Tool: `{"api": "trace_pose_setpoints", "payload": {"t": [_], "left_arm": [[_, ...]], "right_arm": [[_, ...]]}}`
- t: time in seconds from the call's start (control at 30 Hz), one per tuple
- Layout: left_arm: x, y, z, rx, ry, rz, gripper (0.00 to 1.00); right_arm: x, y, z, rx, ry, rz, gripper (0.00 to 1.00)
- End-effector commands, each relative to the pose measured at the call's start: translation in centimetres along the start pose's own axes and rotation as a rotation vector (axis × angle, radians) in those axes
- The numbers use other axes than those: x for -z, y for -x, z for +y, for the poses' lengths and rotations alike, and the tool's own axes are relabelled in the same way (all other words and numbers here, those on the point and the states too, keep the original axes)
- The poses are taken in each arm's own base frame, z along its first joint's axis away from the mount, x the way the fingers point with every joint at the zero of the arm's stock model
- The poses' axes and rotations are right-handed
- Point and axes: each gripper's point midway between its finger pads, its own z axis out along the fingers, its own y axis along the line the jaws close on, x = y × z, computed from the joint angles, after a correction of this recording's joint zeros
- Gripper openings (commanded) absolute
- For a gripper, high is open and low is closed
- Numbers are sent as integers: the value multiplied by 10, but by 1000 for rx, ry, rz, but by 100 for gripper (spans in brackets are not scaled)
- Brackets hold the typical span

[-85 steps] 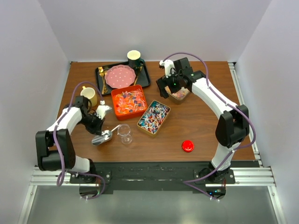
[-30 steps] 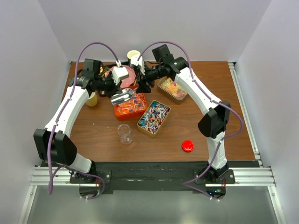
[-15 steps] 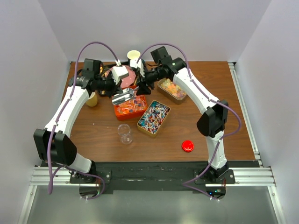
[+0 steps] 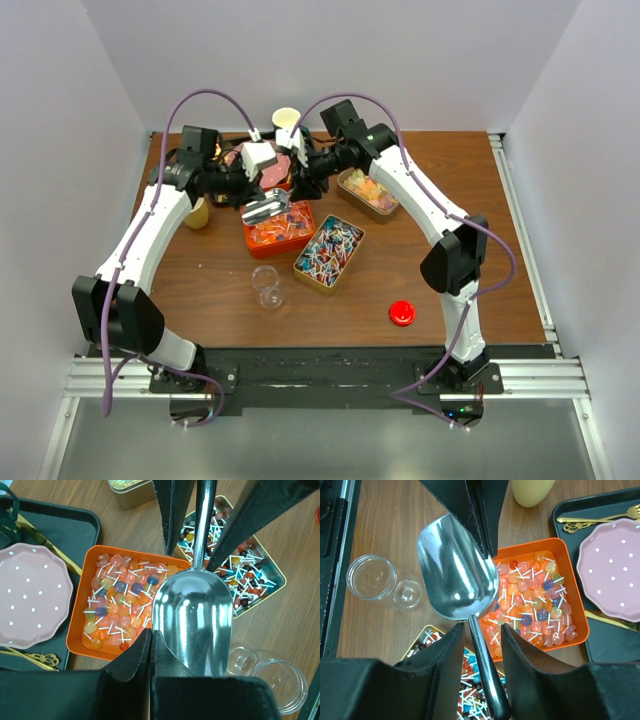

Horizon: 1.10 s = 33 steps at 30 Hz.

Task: Pack the candies
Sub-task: Pick up the spatula from the center of the board.

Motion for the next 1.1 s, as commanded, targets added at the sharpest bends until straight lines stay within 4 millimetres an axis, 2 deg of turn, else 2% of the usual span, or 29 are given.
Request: {"api": "trace_pose_setpoints", "payload": {"t": [0.0, 0.13, 0.2, 0.27, 0.37, 0.4, 0.43, 0.5, 0.53, 0.57, 0.63, 0.67, 0.7, 0.73, 0.77, 0.8, 0.83, 0.87, 0.9, 1.0, 1.07], "left_arm": [[0, 15, 0, -15, -3, -48, 0], [-3, 11, 2, -9, -1, -39, 0], [-2, 12, 3, -7, 6, -41, 0], [-4, 12, 6, 8, 17, -41, 0], [-5, 14, 13, 30, 48, -48, 4], [-5, 12, 17, 40, 69, -37, 10], [-7, 8, 19, 52, 82, -27, 24], [-4, 3, 29, 76, 150, -11, 38], [-7, -9, 28, 89, 159, 11, 52], [-7, -12, 31, 79, 176, 13, 60], [-6, -22, 27, 67, 188, 30, 69], [-7, -24, 21, 47, 166, 31, 70], [-7, -20, 13, 39, 139, 14, 70], [-9, -21, 7, 37, 119, 14, 70], [-15, -20, -5, 22, 72, 18, 69], [-21, -24, -11, 19, 41, 32, 67], [-26, -24, -17, 13, 12, 41, 66], [-33, -27, -31, 7, -42, 67, 64], [-45, -35, -35, 25, -78, 98, 61], [-65, -41, -39, 60, -122, 134, 57], [-76, -35, -37, 58, -123, 120, 57]], "right_arm": [[17, 31, 8, 58, -2, -56, 37], [19, 34, 9, 85, -7, -59, 34], [19, 33, 8, 88, -6, -54, 23], [18, 31, 10, 84, 4, -43, 0], [21, 26, 12, 98, 5, -23, 0], [22, 23, 10, 121, -3, -9, 0], [24, 19, 11, 125, -1, 8, 0], [29, 11, 10, 149, -7, 39, 0], [35, 1, 9, 136, -13, 67, 0], [39, -5, 8, 130, -16, 83, 0], [58, -18, -1, 107, -55, 115, 0], [62, -31, -4, 69, -62, 133, 0], [73, -35, -7, 24, -94, 132, 0], [91, -46, -26, -20, -161, 129, 0], [98, -62, -31, -81, -189, 139, 0], [122, -74, -45, -168, -266, 130, 0], [132, -78, -56, -183, -314, 120, 0], [140, -95, -60, -229, -353, 147, 0], [153, -104, -66, -264, -397, 151, 0], [171, -111, -68, -285, -480, 162, 0], [175, -111, -62, -287, -508, 151, 0]]}}
